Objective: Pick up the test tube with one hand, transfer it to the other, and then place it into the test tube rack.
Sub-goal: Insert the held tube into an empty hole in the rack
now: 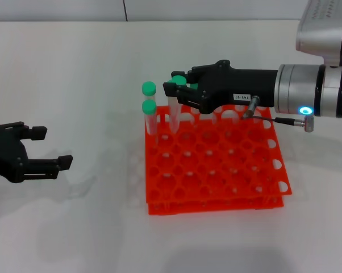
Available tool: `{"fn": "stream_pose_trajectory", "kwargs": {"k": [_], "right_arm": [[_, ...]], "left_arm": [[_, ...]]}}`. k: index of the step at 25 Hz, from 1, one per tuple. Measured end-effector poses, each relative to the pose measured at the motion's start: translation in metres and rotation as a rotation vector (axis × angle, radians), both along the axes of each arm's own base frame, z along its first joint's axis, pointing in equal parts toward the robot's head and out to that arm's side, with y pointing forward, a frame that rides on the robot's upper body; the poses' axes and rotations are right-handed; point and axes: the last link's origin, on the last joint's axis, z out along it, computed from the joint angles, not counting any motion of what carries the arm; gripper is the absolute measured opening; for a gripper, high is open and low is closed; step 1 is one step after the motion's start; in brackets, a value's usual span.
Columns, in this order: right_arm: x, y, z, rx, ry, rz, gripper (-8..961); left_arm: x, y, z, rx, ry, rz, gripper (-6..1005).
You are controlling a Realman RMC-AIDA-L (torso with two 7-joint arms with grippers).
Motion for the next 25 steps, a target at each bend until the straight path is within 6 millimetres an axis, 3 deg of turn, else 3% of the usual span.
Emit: {"fn": "stream_pose_trajectory", "kwargs": {"k": [25], "right_arm": [[-0.0014,-0.0016,-0.0081,0.023,-0.027,0.037,258]], "left_arm": [[0.0015,0.0051,-0.0039,-0.012,-0.010,-0.011,868]]}}
